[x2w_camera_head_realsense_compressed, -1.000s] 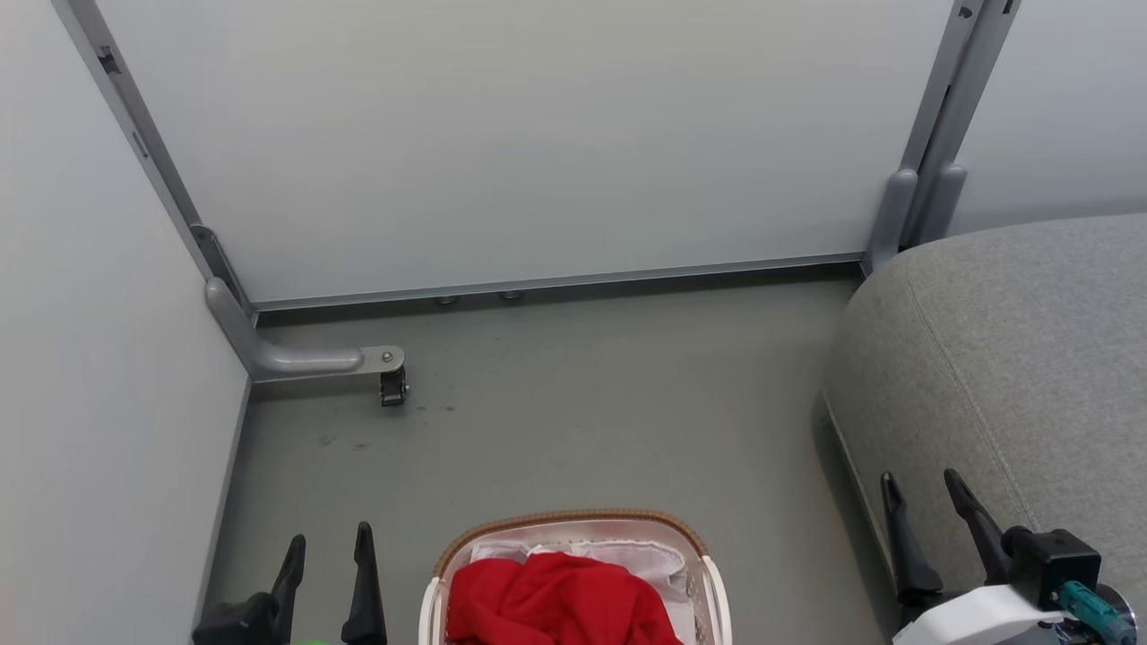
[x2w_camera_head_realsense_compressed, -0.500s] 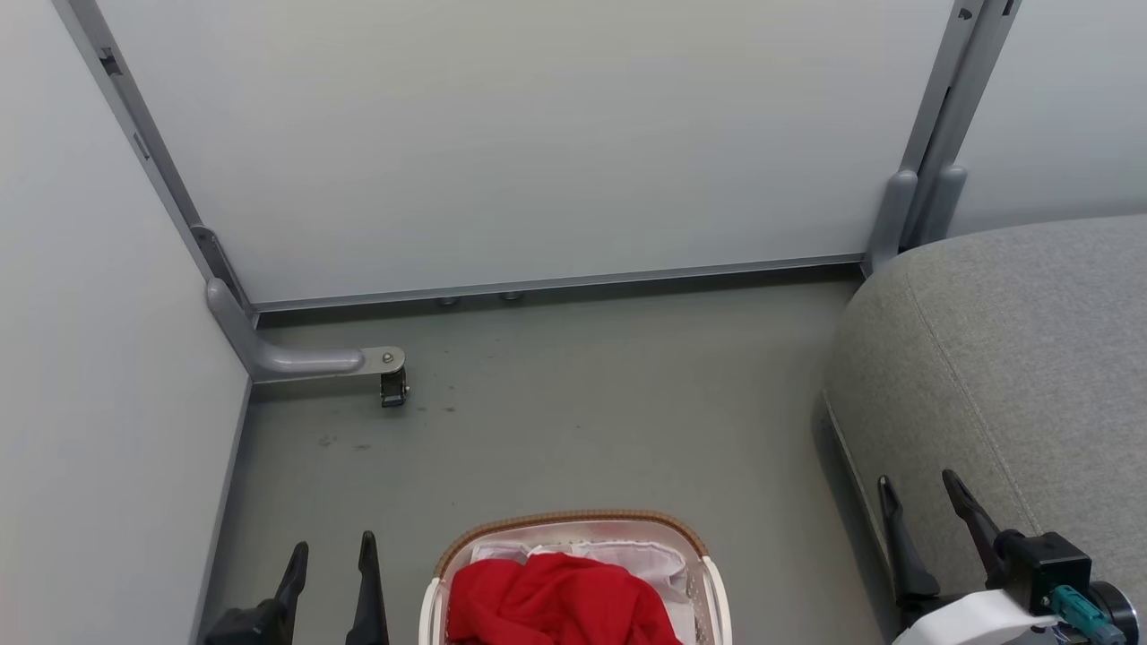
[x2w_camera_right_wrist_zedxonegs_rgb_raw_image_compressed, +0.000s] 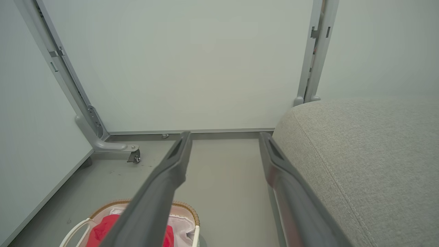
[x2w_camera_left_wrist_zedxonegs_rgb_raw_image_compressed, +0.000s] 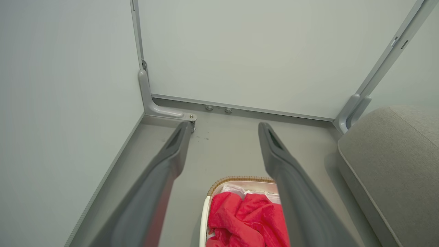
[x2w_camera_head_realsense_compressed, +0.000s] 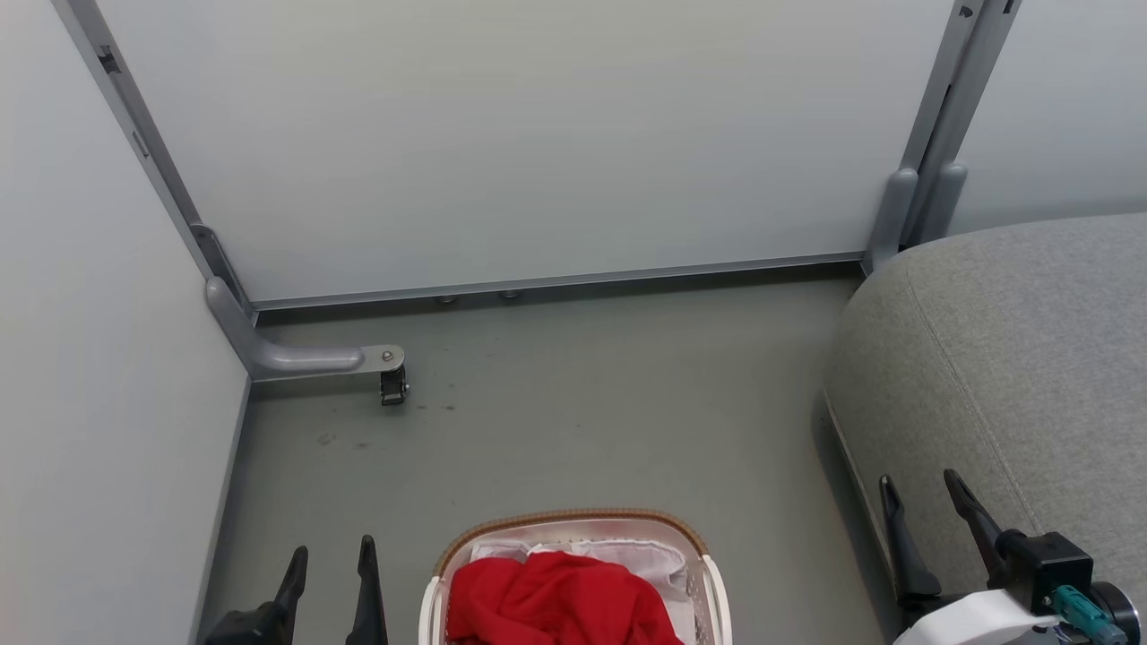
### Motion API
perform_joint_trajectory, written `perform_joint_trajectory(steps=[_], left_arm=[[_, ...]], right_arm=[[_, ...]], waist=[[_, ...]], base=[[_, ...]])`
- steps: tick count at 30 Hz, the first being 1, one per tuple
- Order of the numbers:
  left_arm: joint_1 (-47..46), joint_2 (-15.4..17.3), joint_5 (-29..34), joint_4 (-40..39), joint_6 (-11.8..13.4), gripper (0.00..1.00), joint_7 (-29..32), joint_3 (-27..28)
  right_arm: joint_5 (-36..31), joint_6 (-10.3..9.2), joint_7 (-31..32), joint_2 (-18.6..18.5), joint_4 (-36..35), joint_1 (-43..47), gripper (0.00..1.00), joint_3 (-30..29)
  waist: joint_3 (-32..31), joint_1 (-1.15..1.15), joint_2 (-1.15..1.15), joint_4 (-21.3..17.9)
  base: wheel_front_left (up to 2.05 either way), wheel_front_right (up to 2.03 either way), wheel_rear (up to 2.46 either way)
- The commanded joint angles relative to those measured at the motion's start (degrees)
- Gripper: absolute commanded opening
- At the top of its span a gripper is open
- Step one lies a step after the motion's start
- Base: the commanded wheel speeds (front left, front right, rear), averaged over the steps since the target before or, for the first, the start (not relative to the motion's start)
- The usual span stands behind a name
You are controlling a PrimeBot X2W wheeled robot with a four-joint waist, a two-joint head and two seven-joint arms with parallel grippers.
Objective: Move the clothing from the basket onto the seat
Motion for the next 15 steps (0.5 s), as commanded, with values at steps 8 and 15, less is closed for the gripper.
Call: perform_joint_trajectory(steps=[8, 15], left_arm=[[0.3, 0.4, 0.1, 0.1, 0.1, 1.00, -0.2, -0.2], [0.2, 0.4, 0.2, 0.1, 0.1, 1.00, -0.2, -0.4]], right_arm=[[0.0, 0.00, -0.3, -0.3, -0.1, 0.6, 1.00, -0.2], [0.0, 0.00, -0.3, -0.3, -0.2, 0.5, 1.00, -0.2]], waist=[[0.3, 0.00, 0.00, 0.0], [0.6, 0.00, 0.00, -0.1]], base=[[0.00, 0.00, 0.00], [0.00, 0.00, 0.00]])
